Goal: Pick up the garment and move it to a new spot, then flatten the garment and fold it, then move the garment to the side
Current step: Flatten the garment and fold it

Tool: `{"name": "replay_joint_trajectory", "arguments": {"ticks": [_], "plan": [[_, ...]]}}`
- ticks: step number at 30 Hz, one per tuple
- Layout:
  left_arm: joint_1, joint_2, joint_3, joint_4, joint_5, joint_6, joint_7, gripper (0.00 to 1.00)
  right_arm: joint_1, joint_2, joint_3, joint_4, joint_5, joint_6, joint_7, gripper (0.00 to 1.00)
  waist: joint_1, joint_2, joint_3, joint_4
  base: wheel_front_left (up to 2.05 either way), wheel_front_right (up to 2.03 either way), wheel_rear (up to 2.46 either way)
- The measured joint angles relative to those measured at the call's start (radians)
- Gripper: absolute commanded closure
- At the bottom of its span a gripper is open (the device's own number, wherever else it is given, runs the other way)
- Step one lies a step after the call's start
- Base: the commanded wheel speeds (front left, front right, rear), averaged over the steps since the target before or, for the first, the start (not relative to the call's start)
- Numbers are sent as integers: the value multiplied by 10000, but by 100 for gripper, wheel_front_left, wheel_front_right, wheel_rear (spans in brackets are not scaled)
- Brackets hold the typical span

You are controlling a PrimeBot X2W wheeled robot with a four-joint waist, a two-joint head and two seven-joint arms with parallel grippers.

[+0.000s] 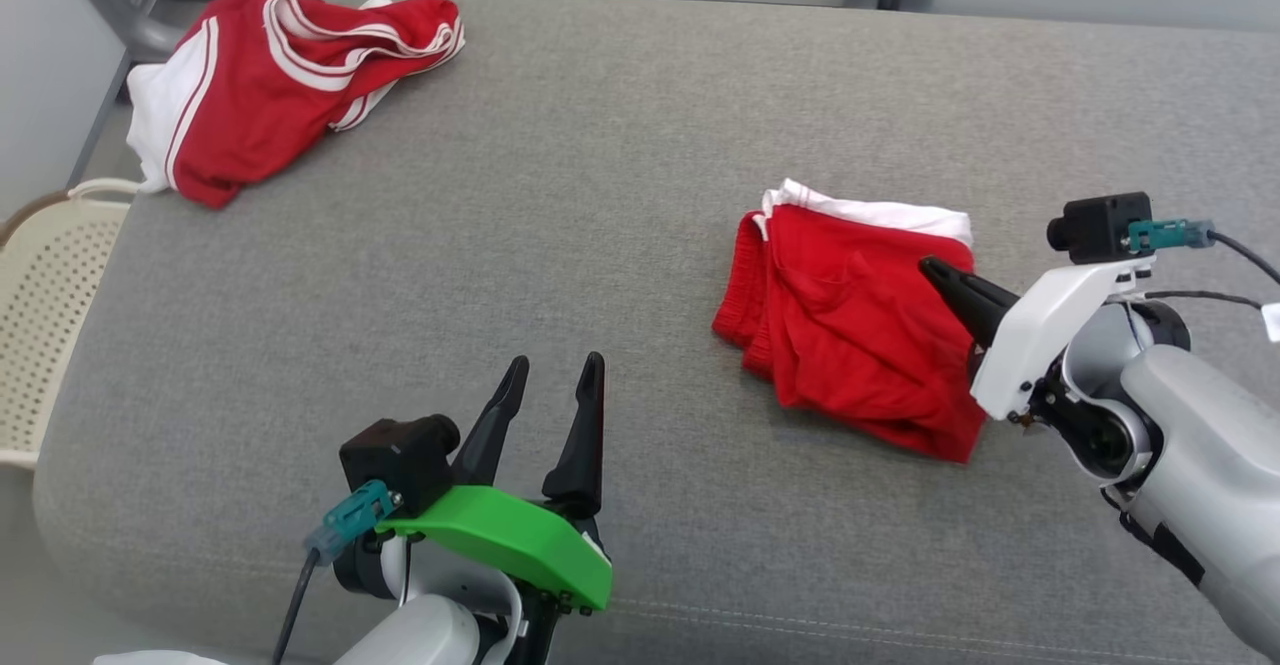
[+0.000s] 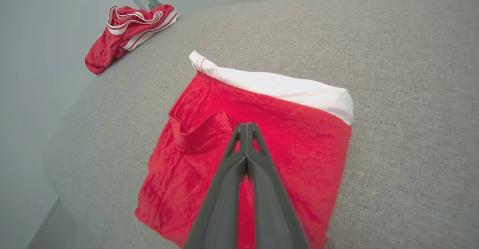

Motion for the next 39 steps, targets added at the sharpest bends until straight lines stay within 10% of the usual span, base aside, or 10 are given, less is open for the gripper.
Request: {"name": "replay_joint_trajectory", "arguments": {"ticks": [15,39], "plan": [[-417,-368,-109,384,65,-299,-88,0,-1138,-401,848,1147,882,0,1871,100,0,0,693,1183,0,0,0],[-453,-426,-58,491,69,-313,-190,0,-928,-2151,2577,-2750,3728,0,3879,100,0,0,658,830,0,0,0]]}}
